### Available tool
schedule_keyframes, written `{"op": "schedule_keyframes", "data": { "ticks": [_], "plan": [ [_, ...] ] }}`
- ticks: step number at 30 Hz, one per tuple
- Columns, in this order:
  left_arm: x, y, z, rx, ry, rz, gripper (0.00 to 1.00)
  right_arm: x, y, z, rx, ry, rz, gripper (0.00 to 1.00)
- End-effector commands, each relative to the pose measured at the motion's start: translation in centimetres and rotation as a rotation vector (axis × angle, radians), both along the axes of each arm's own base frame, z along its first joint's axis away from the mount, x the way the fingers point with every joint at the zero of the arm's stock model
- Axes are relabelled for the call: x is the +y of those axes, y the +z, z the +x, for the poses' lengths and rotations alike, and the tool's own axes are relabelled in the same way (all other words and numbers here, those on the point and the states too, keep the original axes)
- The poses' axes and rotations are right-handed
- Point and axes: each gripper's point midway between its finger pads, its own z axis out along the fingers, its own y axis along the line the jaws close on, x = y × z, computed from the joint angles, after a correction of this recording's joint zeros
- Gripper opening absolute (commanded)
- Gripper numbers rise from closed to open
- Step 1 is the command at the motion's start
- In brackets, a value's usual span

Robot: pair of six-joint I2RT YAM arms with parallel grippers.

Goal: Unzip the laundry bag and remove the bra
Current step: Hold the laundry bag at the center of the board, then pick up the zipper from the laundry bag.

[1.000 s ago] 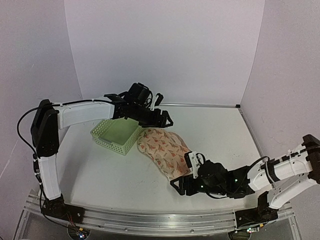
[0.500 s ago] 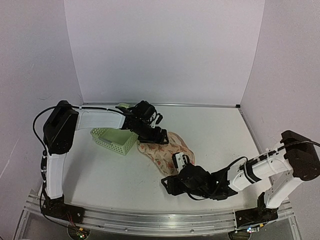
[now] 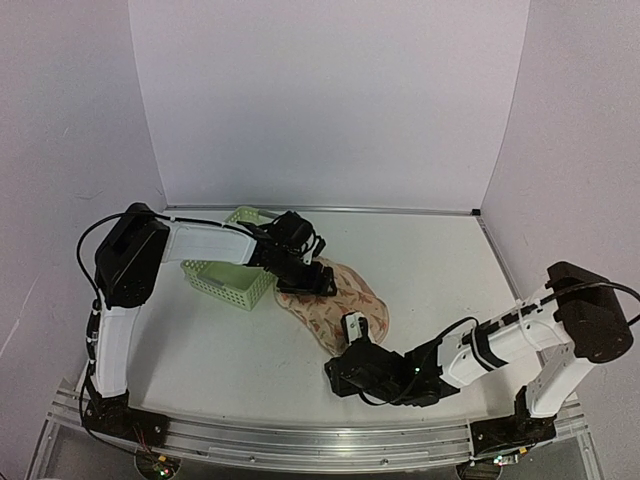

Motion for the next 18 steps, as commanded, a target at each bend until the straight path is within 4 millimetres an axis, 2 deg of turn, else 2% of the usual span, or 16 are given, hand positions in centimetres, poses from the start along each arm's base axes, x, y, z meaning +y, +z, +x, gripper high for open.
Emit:
{"op": "schedule_keyframes", "data": {
  "ticks": [1,9,18],
  "plan": [
    [0.4,-2.9,-0.8,0.070,0.012,0.031,0.82,0.4,-0.1,0.6,-0.006,-0.055,-0.022,0.49],
    [0.4,-4.3,-1.3,0.111,0.010,0.039,0.81,0.7,-0.9,1.4,-0.032,-0.089,-0.073,0.45],
    [0.6,-4.0,-1.5,0.109,0.009,0.038,0.81,1.6,-1.0,2.4,-0.081,-0.107,-0.108,0.38]
  ]
}}
